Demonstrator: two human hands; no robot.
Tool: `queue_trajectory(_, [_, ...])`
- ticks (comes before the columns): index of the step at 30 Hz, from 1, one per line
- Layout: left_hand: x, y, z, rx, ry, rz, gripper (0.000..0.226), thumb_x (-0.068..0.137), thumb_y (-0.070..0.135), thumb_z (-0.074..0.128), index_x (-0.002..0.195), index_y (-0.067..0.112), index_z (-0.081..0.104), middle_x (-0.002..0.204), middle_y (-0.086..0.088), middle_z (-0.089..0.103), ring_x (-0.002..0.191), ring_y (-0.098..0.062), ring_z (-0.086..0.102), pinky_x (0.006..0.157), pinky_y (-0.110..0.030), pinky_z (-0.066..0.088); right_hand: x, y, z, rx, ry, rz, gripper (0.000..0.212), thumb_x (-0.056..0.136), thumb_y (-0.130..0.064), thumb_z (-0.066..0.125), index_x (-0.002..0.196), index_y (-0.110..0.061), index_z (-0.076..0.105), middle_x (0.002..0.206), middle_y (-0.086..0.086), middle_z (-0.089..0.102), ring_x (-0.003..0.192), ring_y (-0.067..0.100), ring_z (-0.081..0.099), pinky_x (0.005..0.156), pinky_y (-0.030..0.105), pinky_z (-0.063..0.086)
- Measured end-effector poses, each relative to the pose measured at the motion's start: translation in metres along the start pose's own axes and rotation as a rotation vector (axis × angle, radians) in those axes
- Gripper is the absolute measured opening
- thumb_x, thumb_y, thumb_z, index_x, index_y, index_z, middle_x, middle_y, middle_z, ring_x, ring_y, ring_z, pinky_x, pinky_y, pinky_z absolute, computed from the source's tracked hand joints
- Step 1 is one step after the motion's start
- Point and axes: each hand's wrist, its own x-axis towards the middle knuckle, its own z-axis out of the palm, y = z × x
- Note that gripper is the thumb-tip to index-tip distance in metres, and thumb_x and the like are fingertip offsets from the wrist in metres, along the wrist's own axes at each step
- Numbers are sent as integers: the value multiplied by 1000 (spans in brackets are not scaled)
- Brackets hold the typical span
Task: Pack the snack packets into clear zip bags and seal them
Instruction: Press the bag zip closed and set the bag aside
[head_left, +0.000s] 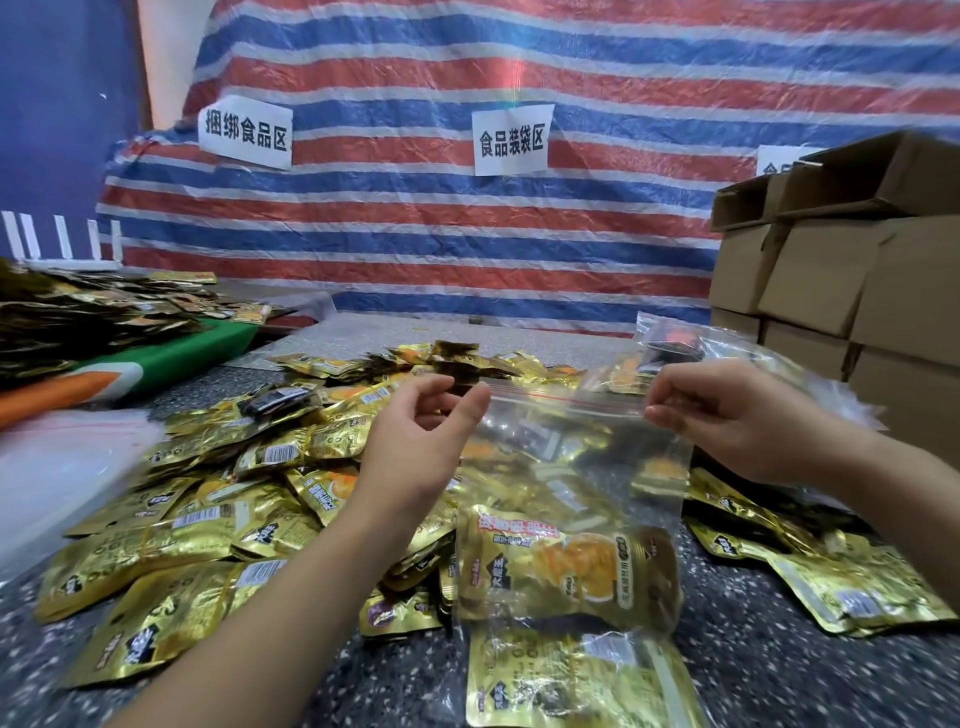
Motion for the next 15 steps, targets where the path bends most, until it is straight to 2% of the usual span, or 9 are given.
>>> queue_trajectory(2, [0,1,2,-15,-150,-42,57,65,60,65,108,23,64,92,9,72,88,-5,66,71,-19,48,0,0,0,-10,-3,-24,11,87,-36,57,76,-35,59,64,-18,54,55,2,44,53,12,35])
queue_trajectory(4, [-2,0,3,-43,-231,-3,35,70,48,67,90,20,70,74,8,72,67,-3,64,61,-15,48,0,0,2,-8,-17,-27,12,88,-38,57,77,-34,60,66,-16,55,57,3,45,54,14,35])
queue_trajectory(6, [-4,0,1,-106,-215,13,25,71,40,67,81,18,71,67,6,69,59,-5,60,57,-16,47,0,0,3,-4,-28,-13,12,88,-40,55,79,-34,61,70,-15,57,60,6,48,56,19,38])
queue_trajectory(10, [-3,2,-1,-152,-186,-3,15,87,30,63,86,18,73,74,3,72,62,-7,59,57,-18,46,-1,1,3,7,-25,1,9,88,-43,52,84,-41,60,72,-14,59,62,9,49,57,23,40])
queue_trajectory(12, [-4,3,1,-142,-167,1,20,97,23,56,87,20,74,74,5,72,61,-6,58,54,-16,45,-2,-1,2,23,-12,13,11,87,-46,51,83,-43,61,69,-13,58,59,9,49,56,27,42])
queue_trajectory(15, [-5,4,3,-114,-145,27,27,100,21,51,85,19,73,76,6,72,62,-6,58,54,-15,45,-2,-5,2,-5,-13,9,19,86,-54,49,78,-41,61,70,-12,58,60,12,51,56,31,44])
